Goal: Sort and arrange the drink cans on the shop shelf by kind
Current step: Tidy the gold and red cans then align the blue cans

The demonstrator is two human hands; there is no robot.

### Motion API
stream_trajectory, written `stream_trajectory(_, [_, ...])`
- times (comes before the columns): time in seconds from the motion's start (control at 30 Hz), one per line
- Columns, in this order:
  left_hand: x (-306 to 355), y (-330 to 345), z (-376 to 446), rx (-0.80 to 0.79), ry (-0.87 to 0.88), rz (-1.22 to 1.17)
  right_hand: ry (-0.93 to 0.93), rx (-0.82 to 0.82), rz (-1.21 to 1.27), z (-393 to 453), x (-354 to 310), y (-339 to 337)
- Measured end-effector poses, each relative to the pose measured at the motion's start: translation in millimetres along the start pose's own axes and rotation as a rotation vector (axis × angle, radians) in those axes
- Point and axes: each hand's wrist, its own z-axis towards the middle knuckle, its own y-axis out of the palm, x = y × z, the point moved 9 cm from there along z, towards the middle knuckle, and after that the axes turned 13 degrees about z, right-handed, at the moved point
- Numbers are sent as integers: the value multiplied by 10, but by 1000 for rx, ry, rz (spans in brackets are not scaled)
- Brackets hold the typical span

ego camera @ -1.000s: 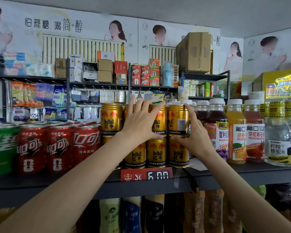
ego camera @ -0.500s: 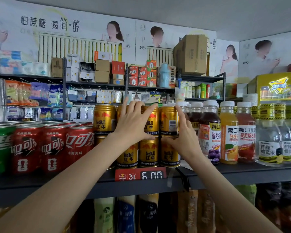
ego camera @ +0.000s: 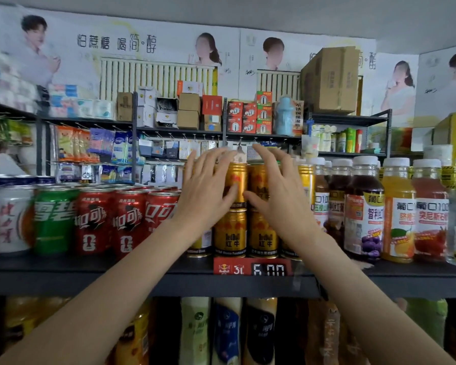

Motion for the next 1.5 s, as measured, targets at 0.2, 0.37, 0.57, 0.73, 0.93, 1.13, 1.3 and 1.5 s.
stream_trajectory(0.2, [-704, -3, -512, -164, -154, 105, -68, -286, 144, -131, -506, 725])
stream_trajectory(0.37, [-1012, 52, -774, -328, -165, 212, 54, -457, 153, -308, -546, 1257])
stream_trajectory(0.57, [-1368, 50, -942, -442, -146, 285, 118, -427, 129, -371, -676, 1436])
stream_trajectory(0.73, [-1484, 54, -925, -477, -132, 384, 124, -416, 69, -293, -712, 1466])
stream_trajectory(0.93, [-1544, 79, -956, -433, -127, 356, 119, -426, 4, -285, -773, 1503])
stream_trajectory(1.13, [-1638, 88, -980, -421, -109, 357, 124, -451, -2, -262, -816, 1576])
stream_trajectory(1.3, [-1653, 98, -994, -418, -95, 370, 132, -432, -18, -253, -857, 1588])
stream_trajectory(1.5, [-1522, -76, -823, -264, -178, 241, 62, -300, 55, -149, -767, 1338])
